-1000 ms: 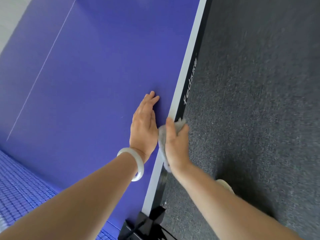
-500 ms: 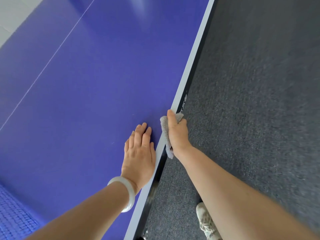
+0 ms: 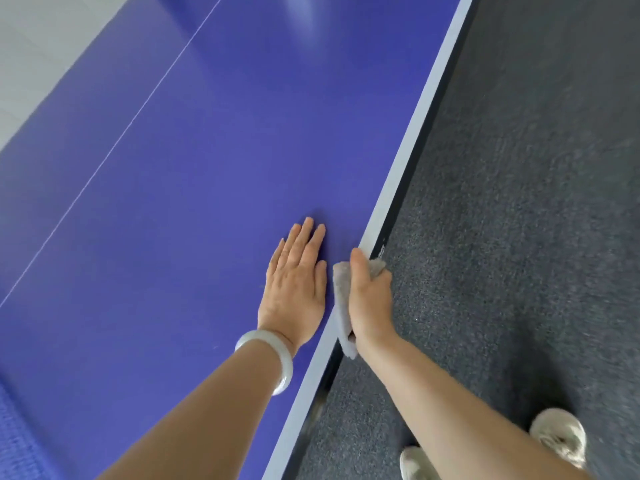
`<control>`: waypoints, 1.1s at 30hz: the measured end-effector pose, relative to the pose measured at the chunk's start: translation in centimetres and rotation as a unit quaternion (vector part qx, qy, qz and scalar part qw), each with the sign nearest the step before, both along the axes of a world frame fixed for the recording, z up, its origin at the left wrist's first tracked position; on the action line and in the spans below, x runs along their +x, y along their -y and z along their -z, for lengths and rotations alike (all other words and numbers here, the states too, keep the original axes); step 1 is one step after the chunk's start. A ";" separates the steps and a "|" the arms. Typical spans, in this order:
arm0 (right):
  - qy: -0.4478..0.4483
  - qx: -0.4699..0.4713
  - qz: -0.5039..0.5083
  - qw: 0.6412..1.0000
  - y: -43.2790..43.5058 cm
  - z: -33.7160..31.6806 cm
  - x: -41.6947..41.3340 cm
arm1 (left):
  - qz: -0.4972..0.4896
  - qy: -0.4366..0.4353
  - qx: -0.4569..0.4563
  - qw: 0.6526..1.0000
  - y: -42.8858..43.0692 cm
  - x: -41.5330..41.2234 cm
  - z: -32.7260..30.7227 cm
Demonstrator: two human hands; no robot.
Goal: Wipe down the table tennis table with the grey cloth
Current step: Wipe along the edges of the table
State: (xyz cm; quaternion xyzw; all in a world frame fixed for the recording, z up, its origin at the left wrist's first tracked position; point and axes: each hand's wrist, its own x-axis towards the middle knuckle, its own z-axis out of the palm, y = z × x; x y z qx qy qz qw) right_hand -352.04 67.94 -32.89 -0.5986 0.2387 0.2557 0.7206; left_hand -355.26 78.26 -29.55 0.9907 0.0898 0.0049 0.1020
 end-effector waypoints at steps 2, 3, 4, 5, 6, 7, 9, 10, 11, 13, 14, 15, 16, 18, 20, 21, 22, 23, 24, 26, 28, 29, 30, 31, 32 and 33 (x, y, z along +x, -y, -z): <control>-0.006 -0.008 0.018 1.000 0.4 -0.6 5.5 | -0.005 -0.008 -0.002 1.000 0.0 -0.1 -0.1; -0.002 -0.012 0.016 1.000 0.8 -1.0 8.3 | -0.010 -0.013 -0.006 1.000 -0.1 0.0 -0.1; 0.003 -0.017 0.009 1.000 1.3 -1.7 10.9 | -0.015 -0.018 -0.008 1.000 -0.1 0.0 -0.1; 0.009 -0.019 0.001 1.000 1.9 -2.3 13.2 | -0.018 -0.022 -0.010 1.000 -0.1 0.1 -0.1; 0.011 -0.018 -0.001 1.000 2.6 -3.0 15.1 | -0.019 -0.025 -0.011 0.999 -0.2 0.0 -0.1; 0.008 -0.016 0.001 1.000 3.4 -3.8 16.5 | -0.019 -0.025 -0.011 0.999 -0.2 0.0 -0.1; 0.011 -0.008 0.000 1.000 5.6 -5.5 17.5 | -0.018 -0.026 -0.007 0.999 -0.2 0.1 -0.1; 0.018 -0.004 -0.013 1.000 6.9 -6.2 17.4 | -0.020 -0.028 -0.002 0.999 -0.3 0.1 -0.1; 0.021 0.002 -0.030 0.999 8.3 -6.7 17.0 | -0.023 -0.032 0.004 0.999 -0.3 0.1 -0.1; 0.010 0.016 -0.065 0.998 11.0 -7.9 15.7 | -0.032 -0.049 0.016 0.998 -0.1 0.3 -0.4; -0.002 0.022 -0.074 0.997 12.4 -8.5 15.0 | -0.044 -0.058 0.020 0.997 0.3 0.3 -0.5; -0.018 0.026 -0.077 0.997 13.7 -9.1 14.5 | -0.074 -0.064 0.013 0.995 1.1 0.6 -0.8; -0.036 0.029 -0.075 0.996 15.0 -9.7 14.0 | -0.118 -0.076 0.000 0.990 2.2 1.1 -1.4; -0.069 0.042 -0.065 0.995 17.5 -10.7 12.8 | -0.199 -0.107 -0.054 0.973 5.6 2.9 -3.4; -0.086 0.072 -0.054 0.992 19.7 -11.8 11.7 | -0.181 -0.082 -0.142 0.970 10.3 4.9 -6.1; -0.088 0.090 -0.047 0.991 20.7 -12.3 11.3 | -0.132 -0.034 -0.194 0.971 13.1 5.9 -7.5; -0.092 0.108 -0.034 0.989 21.6 -13.1 11.1 | -0.062 -0.004 -0.235 0.970 16.3 6.6 -9.2; -0.095 0.132 -0.020 0.986 22.4 -14.0 11.1 | 0.017 0.002 -0.266 0.964 19.1 7.2 -10.7; -0.095 0.167 -0.007 0.981 23.2 -15.1 11.2 | 0.093 0.011 -0.287 0.953 21.5 7.7 -11.7; -0.097 0.226 0.020 0.969 24.9 -17.5 12.1 | 0.145 0.001 -0.242 0.959 24.1 8.9 -12.1; -0.082 0.228 0.044 0.969 26.8 -19.5 13.2 | 0.021 -0.035 -0.216 0.975 24.9 10.5 -12.2; -0.067 0.219 0.060 0.972 27.7 -20.2 13.8 | -0.019 -0.028 -0.207 0.978 25.1 11.0 -12.6; -0.053 0.209 0.074 0.974 28.5 -20.9 14.4 | -0.022 -0.017 -0.222 0.975 25.8 11.6 -13.5; -0.046 0.203 0.084 0.974 29.0 -21.7 15.0 | -0.023 -0.035 -0.276 0.960 27.2 12.3 -14.5; -0.046 0.204 0.091 0.974 29.5 -22.5 15.4 | 0.020 -0.019 -0.294 0.956 28.4 13.1 -14.5; -0.048 0.209 0.098 0.972 30.0 -23.3 15.9 | 0.030 -0.030 -0.356 0.933 29.5 13.8 -15.2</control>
